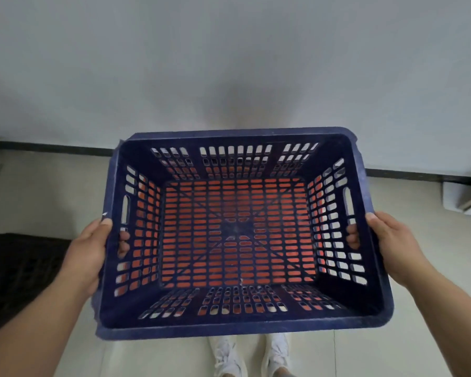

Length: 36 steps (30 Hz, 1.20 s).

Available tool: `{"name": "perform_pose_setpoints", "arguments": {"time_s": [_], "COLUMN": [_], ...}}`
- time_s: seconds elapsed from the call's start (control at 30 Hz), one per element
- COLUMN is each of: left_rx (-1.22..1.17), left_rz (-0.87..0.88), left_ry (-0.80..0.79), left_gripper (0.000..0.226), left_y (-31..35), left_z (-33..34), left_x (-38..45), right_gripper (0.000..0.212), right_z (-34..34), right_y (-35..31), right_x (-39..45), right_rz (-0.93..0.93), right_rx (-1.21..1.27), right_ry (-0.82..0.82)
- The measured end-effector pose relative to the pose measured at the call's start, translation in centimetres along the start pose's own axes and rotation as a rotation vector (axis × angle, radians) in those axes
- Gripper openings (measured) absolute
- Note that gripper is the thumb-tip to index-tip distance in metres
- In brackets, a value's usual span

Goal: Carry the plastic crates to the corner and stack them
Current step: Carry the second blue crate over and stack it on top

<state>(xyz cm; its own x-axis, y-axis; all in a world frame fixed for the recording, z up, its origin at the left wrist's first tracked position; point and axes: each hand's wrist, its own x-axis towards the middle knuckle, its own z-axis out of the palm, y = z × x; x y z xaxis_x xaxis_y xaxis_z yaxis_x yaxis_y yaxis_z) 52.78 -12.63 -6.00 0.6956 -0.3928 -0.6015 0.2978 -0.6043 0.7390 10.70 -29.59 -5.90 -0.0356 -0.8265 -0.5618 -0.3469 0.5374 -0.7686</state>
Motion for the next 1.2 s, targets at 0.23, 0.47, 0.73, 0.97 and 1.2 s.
{"name": "perform_pose_setpoints", "arguments": {"time_s": [0.23, 0.47, 0.73, 0.97, 1.2], "left_rx": [-0.087, -0.219, -0.276, -0.319, -0.384], "left_rz": [0.013, 0.032, 0.045, 0.052, 0.026], "left_ry": [0.078, 0.117, 0.239, 0.39, 0.51], "left_gripper": [0.028, 0.026, 0.023, 0.024, 0.03], "left_y": [7.6, 13.0, 16.5, 18.5, 19.2], "left_z": [-7.5, -15.4, -23.9, -29.9, -34.4], "left_x": [-8.8, -17.8, -26.9, -34.3, -40.0], "right_gripper": [0.031, 0.03, 0.031, 0.036, 0.038], "right_z": [-1.8, -1.2, 1.3, 4.5, 8.9], "right_y": [-10.2, -20.4, -30.7, -37.8, -43.9], "right_x": [-6.9, -13.7, -20.4, -24.9, -26.1], "right_rz": [-0.097, -0.229, -0.444, -0.642, -0.653], "right_rx": [-0.051, -0.127, -0.273, -0.296, -0.305], "right_ry": [-0.153, -0.248, -0.377, -0.508, -0.651]}}
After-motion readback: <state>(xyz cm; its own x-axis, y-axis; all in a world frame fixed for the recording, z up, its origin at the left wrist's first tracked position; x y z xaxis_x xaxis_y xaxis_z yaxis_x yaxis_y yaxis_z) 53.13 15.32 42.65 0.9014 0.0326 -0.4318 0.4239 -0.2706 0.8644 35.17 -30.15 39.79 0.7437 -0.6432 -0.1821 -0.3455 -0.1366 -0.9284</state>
